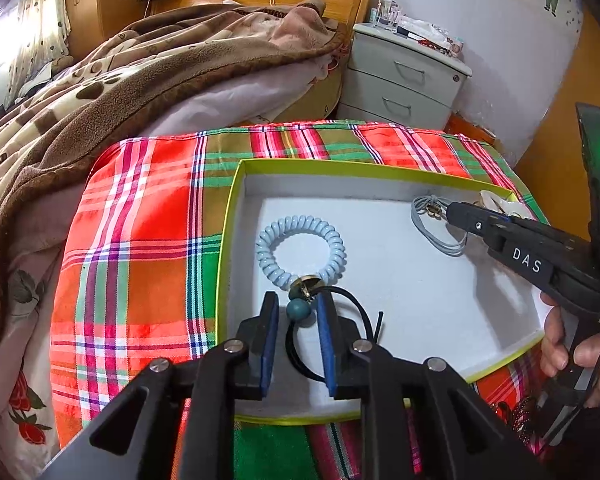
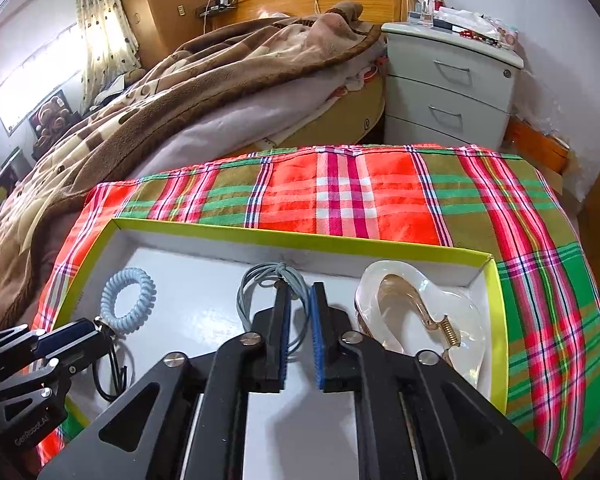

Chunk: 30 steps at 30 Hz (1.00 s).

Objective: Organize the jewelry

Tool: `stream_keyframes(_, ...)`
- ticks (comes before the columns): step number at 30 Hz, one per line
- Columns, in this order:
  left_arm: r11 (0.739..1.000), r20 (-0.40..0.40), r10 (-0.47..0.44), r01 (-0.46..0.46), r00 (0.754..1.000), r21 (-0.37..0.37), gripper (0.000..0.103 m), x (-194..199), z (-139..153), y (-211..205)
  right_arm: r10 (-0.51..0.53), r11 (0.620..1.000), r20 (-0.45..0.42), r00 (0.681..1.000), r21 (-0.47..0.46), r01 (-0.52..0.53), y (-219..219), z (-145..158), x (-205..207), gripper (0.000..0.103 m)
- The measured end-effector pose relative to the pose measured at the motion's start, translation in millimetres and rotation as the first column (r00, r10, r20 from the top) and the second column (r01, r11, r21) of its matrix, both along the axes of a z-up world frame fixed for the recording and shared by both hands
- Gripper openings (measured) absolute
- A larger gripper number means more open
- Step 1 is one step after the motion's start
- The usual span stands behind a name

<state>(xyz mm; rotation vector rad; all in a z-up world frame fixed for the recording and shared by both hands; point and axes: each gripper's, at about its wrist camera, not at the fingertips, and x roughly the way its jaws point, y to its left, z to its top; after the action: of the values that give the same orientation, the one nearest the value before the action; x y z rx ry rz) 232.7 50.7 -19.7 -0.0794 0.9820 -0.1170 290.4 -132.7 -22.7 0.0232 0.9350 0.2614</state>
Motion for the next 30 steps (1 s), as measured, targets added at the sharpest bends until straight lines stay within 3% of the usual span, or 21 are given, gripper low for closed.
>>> stream_keyframes(4,1.000,0.000,0.003,-0.003,1.000,0.001,0.028,0.0,0.7,-1.1,-0.003,1.000,0.001,1.000,0.002,0.003,-0.7,0.6,-0.4,0.015)
stream_keyframes(10,1.000,0.003,0.000,0.000,1.000,-0.003,0.036,-2.2,3.0,-2.7,-0.007,0.998,0.018,1.000,0.058,0.006,-4.9,5.5,-4.7,0.033)
stream_keyframes(30,1.000,0.103,-0.016,0.018,0.995,-0.023,0.040,-56.5,46.0,-11.6,0.027,0.996,0.118,0.993,0.083,-0.037,-3.0,43.2,-61.7,0.034)
